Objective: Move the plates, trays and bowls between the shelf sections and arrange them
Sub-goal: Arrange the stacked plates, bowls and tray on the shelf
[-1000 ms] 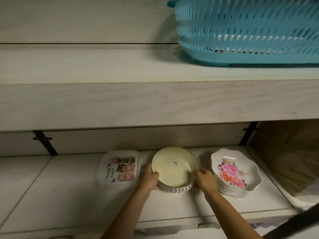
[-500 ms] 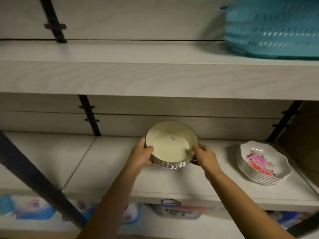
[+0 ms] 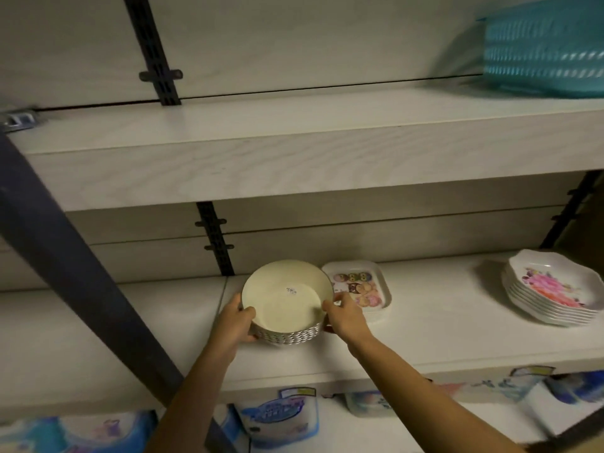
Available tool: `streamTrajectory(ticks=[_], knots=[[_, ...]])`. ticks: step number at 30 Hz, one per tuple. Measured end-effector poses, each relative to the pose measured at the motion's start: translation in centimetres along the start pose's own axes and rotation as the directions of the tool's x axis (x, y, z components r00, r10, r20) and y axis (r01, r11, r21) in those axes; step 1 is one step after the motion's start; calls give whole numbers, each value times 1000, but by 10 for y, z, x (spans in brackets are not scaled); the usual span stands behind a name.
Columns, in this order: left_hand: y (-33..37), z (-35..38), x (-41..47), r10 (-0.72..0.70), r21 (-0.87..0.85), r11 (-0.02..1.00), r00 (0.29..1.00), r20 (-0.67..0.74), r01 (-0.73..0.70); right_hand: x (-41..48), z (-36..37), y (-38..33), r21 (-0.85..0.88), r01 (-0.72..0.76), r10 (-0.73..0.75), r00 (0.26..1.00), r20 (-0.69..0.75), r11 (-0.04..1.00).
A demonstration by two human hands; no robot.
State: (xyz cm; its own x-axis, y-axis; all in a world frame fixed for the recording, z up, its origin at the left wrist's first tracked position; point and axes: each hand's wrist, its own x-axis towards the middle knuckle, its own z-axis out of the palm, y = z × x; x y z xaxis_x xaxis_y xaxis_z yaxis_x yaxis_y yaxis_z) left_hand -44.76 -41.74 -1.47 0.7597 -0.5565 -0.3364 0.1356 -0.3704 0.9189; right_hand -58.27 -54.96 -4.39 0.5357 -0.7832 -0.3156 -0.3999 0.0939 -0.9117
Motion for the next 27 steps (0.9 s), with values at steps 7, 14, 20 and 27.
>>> streamTrajectory(ticks=[7, 14, 20, 27], knots=[[-35, -12, 13, -103, 12, 995, 994, 37, 103, 2, 29, 29, -108, -56, 56, 998, -1, 993], [-54, -11, 23, -83, 115, 990, 996, 44, 78, 0, 36, 32, -188, -21, 18, 1000, -17, 982], [-43, -15, 33, -81, 429, 902, 995, 52, 50, -11, 24, 29, -75, 2, 1, 999, 47, 997], [24, 27, 29, 389, 482, 799, 920, 40, -359, -1, -42, 29, -34, 70, -75, 981, -180, 997]])
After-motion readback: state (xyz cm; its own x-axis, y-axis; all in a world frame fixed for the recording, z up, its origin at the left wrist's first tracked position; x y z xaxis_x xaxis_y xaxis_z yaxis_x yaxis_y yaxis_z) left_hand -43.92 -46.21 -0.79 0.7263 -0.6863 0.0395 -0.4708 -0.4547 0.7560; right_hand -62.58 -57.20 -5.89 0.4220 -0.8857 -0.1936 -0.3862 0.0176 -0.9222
